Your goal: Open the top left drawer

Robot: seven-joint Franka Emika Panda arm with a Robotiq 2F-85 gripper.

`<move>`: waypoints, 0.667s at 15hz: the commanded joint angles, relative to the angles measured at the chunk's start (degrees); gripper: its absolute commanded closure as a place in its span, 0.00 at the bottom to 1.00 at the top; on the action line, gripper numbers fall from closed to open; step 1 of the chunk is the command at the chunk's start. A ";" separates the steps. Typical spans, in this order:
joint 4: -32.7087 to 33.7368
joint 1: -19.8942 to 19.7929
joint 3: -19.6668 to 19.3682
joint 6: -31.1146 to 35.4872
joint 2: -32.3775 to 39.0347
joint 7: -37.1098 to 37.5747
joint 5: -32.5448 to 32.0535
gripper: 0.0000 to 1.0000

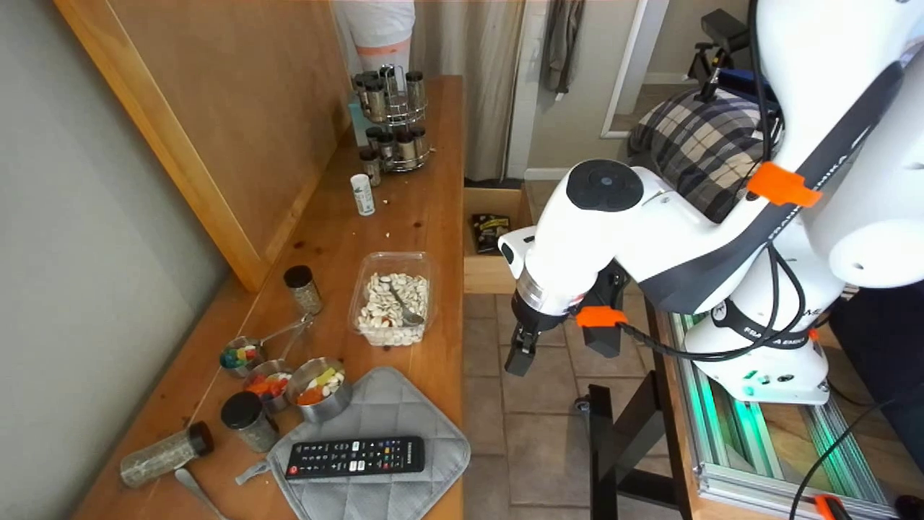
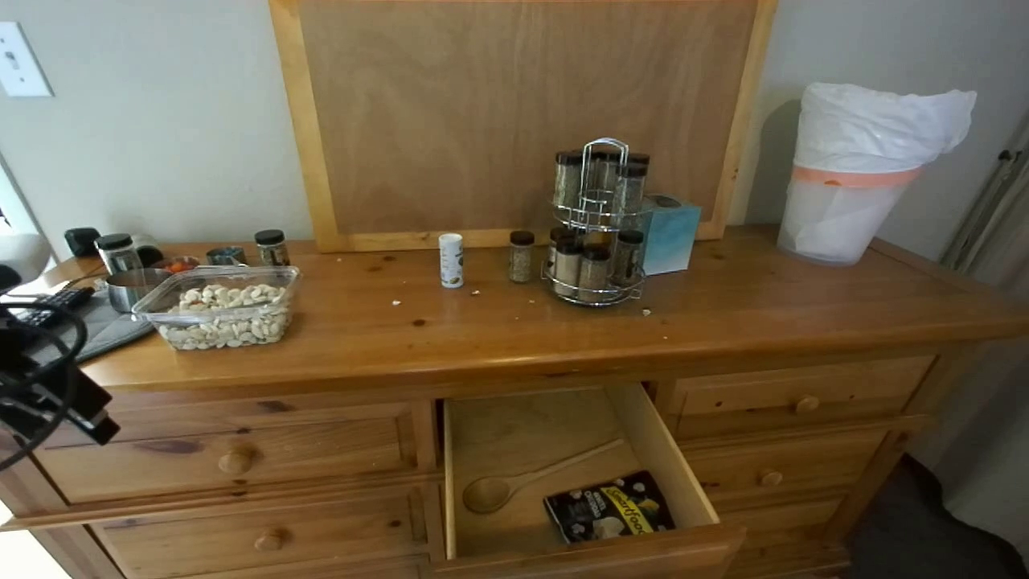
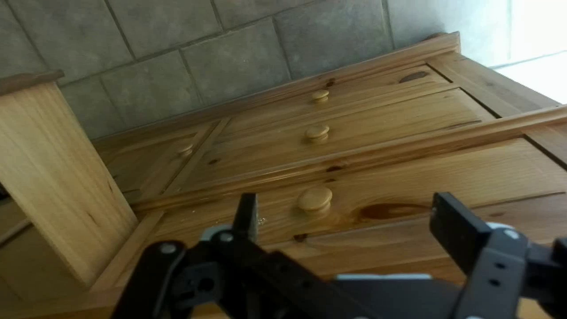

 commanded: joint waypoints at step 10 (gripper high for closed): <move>0.11 -2.20 -0.86 6.19 5.52 3.14 -9.81 0.00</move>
